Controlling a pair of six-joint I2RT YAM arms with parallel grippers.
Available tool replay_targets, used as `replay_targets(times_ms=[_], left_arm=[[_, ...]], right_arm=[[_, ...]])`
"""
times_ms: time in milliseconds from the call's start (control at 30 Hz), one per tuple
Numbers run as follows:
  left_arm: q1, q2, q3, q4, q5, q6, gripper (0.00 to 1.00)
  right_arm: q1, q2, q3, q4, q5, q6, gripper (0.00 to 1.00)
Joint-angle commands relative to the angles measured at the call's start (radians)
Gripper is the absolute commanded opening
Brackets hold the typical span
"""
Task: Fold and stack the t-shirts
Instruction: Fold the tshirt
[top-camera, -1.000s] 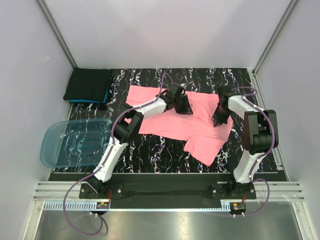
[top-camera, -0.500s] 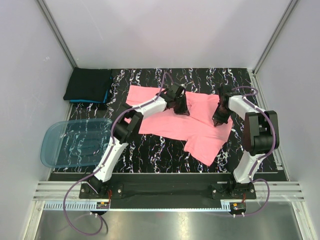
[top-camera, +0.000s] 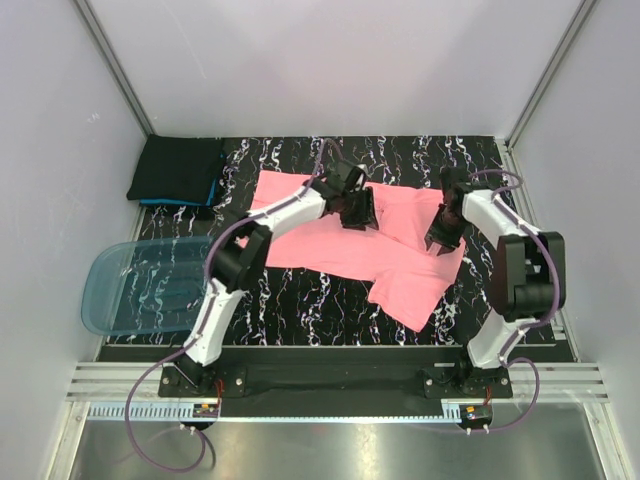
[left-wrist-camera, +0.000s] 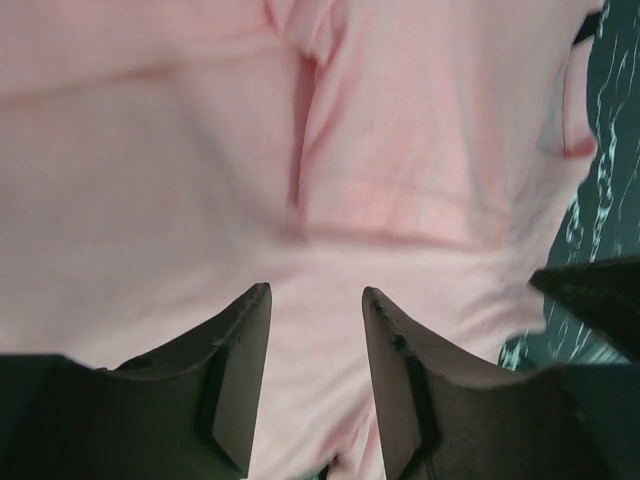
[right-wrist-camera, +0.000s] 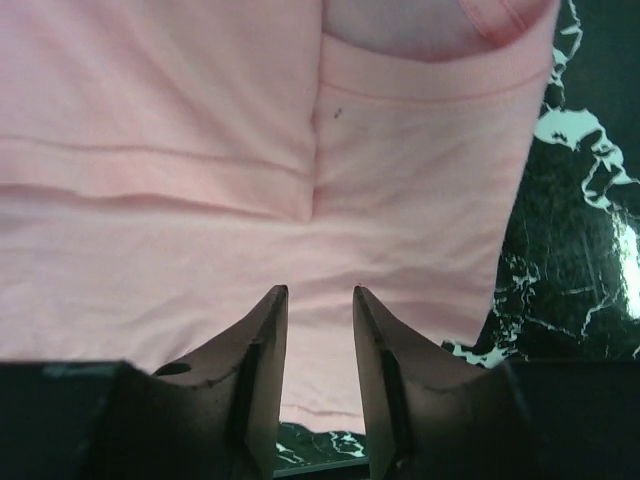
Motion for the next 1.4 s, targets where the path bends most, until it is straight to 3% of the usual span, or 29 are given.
replay_targets(times_ms=[0,67,167,333,433,567,800,1000,1367], left_arm=[[0.030,-0.320,-0.117,-0.095,-0.105,0.114,0.48],[0.056,-0.438,-0.328,-0.086,-0.176,0.128,0.49],[0.067,-0.636,-0.607,0.009,-0.159,0.139,0.49],[0.063,-0.828,-0.898,0.075,-0.089,0.116,0.48],[0.063,-0.946,-1.048,0.129,-0.101,0.088,0.51],[0.064,-1.015,-1.093,0.119,-0.104,0.082,0.52],[0.066,-1.052,-1.085,0.095,-0.110,0.085,0.56],[0.066,-1.080,-1.099,0.113,-0.115,0.073,0.56],[0.106,-1.123,-1.145,0.132,-0.104,0.097,0.57]], right_arm=[[0.056,-0.145,-0.034,-0.090,-0.016,0.038,0.41],[0.102,-0.236,-0.109,-0.095,-0.008,0.100,0.41],[0.174,-0.372,-0.264,-0.094,-0.016,0.212,0.42],[0.355,-0.558,-0.488,-0.077,-0.034,0.486,0.43],[0.378,-0.680,-0.547,-0.126,0.015,0.619,0.46],[0.378,-0.782,-0.581,-0.176,0.047,0.716,0.47],[0.378,-0.730,-0.695,-0.112,-0.022,0.829,0.47],[0.380,-0.797,-0.757,-0.098,0.030,1.051,0.46],[0.380,-0.747,-0.727,-0.052,0.056,1.099,0.44]])
